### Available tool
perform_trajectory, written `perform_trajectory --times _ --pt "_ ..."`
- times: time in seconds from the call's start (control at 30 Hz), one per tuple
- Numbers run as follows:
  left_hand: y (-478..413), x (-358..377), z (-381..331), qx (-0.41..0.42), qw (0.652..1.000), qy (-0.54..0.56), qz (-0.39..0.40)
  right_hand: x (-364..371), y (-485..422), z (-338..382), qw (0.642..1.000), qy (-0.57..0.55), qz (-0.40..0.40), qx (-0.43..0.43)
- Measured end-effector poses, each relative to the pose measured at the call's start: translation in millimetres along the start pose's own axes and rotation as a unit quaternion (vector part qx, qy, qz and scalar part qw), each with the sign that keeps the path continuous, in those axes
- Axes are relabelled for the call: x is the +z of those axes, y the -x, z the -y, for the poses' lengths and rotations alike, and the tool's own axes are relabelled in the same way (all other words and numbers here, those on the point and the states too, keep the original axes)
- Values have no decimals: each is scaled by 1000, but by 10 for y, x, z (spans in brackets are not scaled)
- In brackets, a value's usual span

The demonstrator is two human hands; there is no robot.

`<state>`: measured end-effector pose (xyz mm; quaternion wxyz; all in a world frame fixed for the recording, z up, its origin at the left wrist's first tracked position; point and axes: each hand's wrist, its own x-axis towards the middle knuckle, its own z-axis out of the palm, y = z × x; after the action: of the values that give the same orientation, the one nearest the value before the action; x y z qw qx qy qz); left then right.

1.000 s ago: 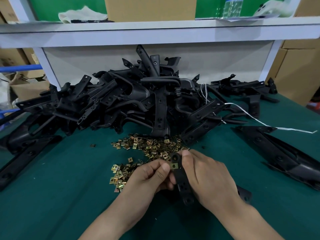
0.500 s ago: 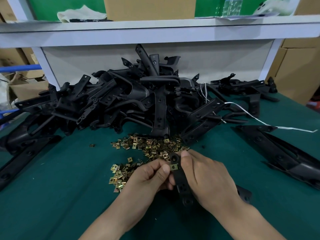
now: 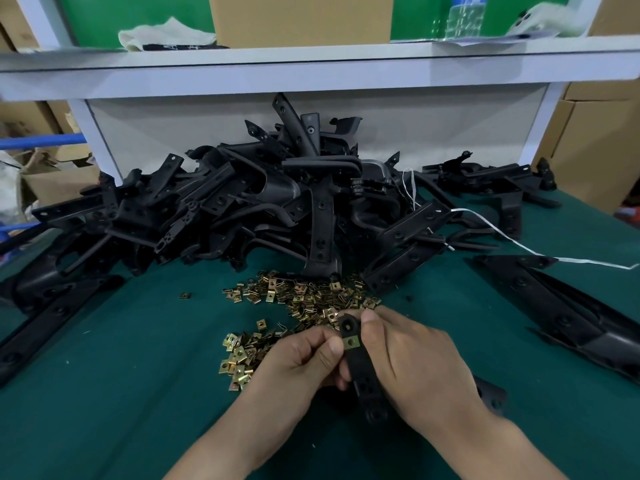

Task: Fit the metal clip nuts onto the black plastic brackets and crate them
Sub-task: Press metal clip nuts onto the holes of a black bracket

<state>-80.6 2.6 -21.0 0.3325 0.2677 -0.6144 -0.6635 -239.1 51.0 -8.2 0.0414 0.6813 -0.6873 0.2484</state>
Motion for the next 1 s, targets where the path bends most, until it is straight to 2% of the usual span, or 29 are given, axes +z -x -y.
perform_trajectory --times 0.37,0.5,0.67,0.87,0.93,1.0 --pt "-8 -64 30 7 999 -37 15 -32 23 38 1000 1 -8 -28" --pt "-29 -48 44 -5 1000 1 6 -70 11 17 999 12 -21 -28" --pt "-51 -32 50 -9 1000 27 -13 -85 -2 19 997 69 17 -15" --pt "-49 -1 12 -29 997 54 -37 -37 -38 35 1000 24 15 -6" --pt "-43 27 -16 -31 998 23 -55 -11 -53 15 999 33 18 -6" --pt "-9 65 -51 -21 994 -73 -82 -3 -58 -7 999 29 14 4"
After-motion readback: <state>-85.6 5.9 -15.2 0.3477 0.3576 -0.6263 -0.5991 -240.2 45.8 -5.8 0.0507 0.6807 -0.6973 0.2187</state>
